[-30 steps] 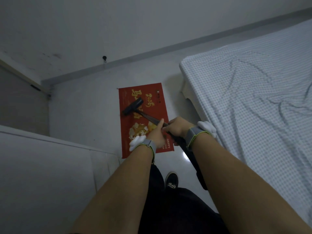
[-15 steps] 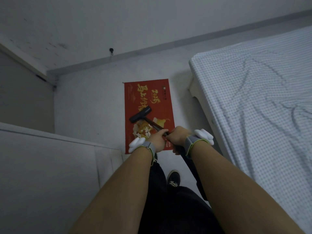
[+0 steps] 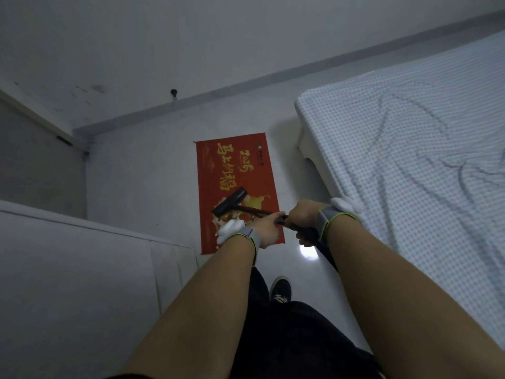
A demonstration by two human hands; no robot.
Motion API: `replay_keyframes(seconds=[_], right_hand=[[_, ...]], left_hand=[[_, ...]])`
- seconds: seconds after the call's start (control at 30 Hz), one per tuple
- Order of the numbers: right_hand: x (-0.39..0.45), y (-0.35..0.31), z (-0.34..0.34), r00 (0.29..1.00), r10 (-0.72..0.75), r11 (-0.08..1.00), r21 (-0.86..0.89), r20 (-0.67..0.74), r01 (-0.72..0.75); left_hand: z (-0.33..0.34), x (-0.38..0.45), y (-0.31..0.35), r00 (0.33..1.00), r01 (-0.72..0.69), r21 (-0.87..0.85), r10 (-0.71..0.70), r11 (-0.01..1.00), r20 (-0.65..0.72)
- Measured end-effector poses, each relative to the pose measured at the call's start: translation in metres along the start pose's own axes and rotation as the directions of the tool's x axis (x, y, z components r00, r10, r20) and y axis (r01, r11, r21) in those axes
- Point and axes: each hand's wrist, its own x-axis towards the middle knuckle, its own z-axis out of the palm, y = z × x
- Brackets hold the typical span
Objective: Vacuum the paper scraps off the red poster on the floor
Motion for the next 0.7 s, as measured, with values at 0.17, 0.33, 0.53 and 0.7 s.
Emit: replay_keyframes(seconds=[0.17,0.33,0.53,0.7], right_hand=[[-0.005,0.021,-0.005,1.0,0.004,1.0,-0.019,-0.002,-0.004],[-0.005,0.041,-0.011,0.999,0.037,0.999,0.011,-0.015,-0.037],[-0.019,0.046,-0.027,1.0,0.006,0.999,0.031,-0.021,-0.006],[-0.033,0.036,-0.034,0.996,-0.065,0.997,0.038,-0.056,0.067]], left_hand=[[0.012,-0.004,0.006,1.0,-0.001,-0.054,0.002,0.999,0.016],[0.025,-0.007,0.017,0.995,-0.066,-0.119,0.074,0.991,0.064],[0.026,-0.008,0.023,0.995,-0.101,-0.229,0.097,0.968,-0.029],[0.033,-0.003,0.026,0.966,-0.172,-0.304,0.099,0.937,-0.24]])
